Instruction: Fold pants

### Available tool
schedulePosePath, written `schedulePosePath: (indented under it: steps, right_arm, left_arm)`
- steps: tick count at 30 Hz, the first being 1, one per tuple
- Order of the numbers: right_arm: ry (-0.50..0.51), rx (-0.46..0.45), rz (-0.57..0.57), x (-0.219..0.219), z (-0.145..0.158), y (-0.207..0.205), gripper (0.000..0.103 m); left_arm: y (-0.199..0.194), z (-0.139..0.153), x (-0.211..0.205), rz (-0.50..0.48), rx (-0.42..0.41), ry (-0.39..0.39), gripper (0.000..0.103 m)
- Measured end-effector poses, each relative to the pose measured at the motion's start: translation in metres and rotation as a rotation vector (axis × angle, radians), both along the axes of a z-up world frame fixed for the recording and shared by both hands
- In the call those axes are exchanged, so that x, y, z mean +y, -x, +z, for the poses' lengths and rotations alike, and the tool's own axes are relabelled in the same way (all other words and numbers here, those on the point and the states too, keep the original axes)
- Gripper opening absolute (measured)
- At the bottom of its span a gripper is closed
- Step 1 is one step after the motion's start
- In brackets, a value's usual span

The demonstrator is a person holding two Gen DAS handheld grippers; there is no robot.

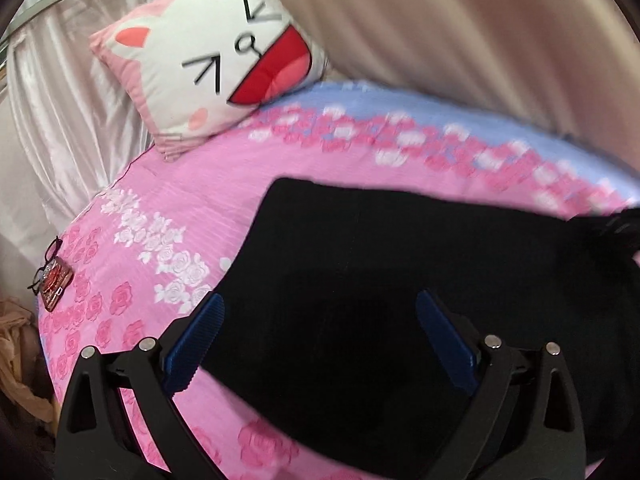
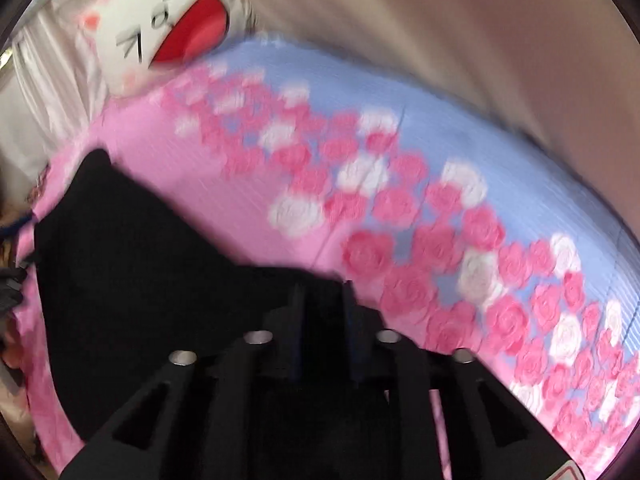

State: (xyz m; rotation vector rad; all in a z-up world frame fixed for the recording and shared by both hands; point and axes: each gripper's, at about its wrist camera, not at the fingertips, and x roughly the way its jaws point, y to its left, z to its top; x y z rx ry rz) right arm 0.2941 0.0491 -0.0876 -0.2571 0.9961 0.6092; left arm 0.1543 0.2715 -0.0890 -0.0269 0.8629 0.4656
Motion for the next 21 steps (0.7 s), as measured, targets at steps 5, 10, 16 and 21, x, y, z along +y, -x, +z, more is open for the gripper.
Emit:
schedulePosePath:
  steps: [5, 10, 16, 21]
  right_arm:
    - [-0.059, -0.147, -0.058, -0.041, 0.058, 0.051, 0.028]
    - [-0.053, -0.146, -0.16, -0.103, 0.063, 0.122, 0.028]
    - [-0.094, -0.112, -0.297, -0.146, 0.04, 0.203, 0.034]
    - [-0.132, -0.093, -0.294, -0.134, 0.026, 0.23, 0.04]
  left_arm:
    - [0.022, 0.006, 0.027, 0.004, -0.028, 0.058, 0.095]
    - [0.052, 0.009, 0.061, 0.075, 0.028, -0.093, 0.095]
    - [0.088, 0.023, 0.095, 0.15, 0.008, 0.081, 0.095]
    - [0.071, 0.003, 0.091, 0.116, 0.009, 0.267, 0.095]
